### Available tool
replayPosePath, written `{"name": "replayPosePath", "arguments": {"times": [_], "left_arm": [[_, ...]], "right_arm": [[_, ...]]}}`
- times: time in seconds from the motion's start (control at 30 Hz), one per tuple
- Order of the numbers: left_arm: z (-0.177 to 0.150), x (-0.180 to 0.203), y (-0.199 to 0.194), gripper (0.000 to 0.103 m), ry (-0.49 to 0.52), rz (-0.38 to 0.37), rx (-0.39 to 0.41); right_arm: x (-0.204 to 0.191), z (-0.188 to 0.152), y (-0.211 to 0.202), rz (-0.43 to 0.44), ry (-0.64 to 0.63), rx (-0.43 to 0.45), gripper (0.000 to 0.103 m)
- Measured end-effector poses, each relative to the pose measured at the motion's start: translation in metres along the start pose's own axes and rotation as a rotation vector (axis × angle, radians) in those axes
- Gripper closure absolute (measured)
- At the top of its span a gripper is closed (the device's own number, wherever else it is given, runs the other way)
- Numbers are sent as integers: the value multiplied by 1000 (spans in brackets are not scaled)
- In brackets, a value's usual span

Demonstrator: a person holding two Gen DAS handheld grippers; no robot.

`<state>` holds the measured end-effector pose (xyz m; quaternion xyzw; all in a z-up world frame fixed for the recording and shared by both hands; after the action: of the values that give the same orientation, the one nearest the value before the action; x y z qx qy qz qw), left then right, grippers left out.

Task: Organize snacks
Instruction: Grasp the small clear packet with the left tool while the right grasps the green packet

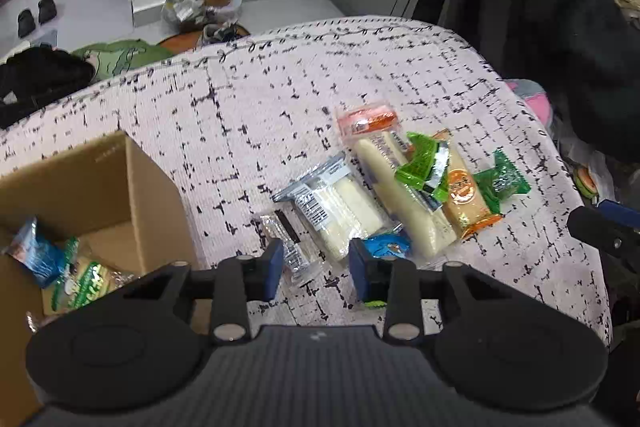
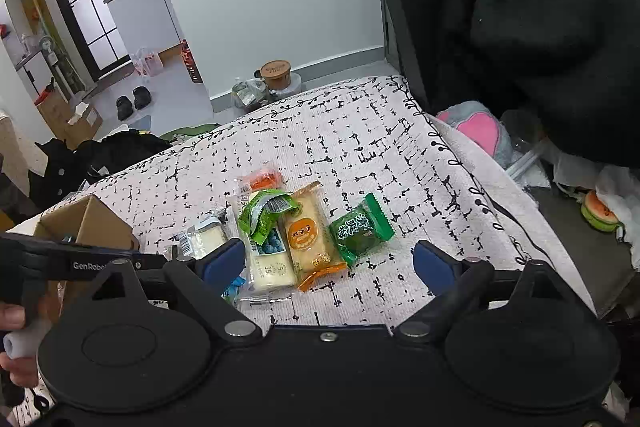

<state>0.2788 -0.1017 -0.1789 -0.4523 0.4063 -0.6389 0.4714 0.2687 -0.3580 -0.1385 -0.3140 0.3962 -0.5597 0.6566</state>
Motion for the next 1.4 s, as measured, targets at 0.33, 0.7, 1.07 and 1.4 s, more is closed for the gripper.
{"name": "replayPosePath", "arguments": {"times": [0.33,0.7,1.07,1.4], "left_arm": [[8,0,25,78,-50,54,-28],[17,-2,53,81,-81,112,-65],[19,-7,45,87,-111,94,-40],[8,0,17,87,-75,60,21]], "right_arm": [[6,11,26,-1,0,-28,18],[18,24,62,-23,26,-54,23],[29,28,91,-23,55,-110,63],[16,24,64,-42,32,-52,71]]}}
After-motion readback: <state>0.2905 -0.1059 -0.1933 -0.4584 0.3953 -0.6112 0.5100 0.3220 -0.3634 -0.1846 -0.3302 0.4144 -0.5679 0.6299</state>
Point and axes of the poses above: each gripper's, at about its wrist camera, not at the fingertips, and y roughly the way its jaws point, x to its right, z to its top, the point moved 1 cm from there along y, roughly the way its jaws point, and after that the axes turned 13 degrees about -x, right-handed, at the moved point
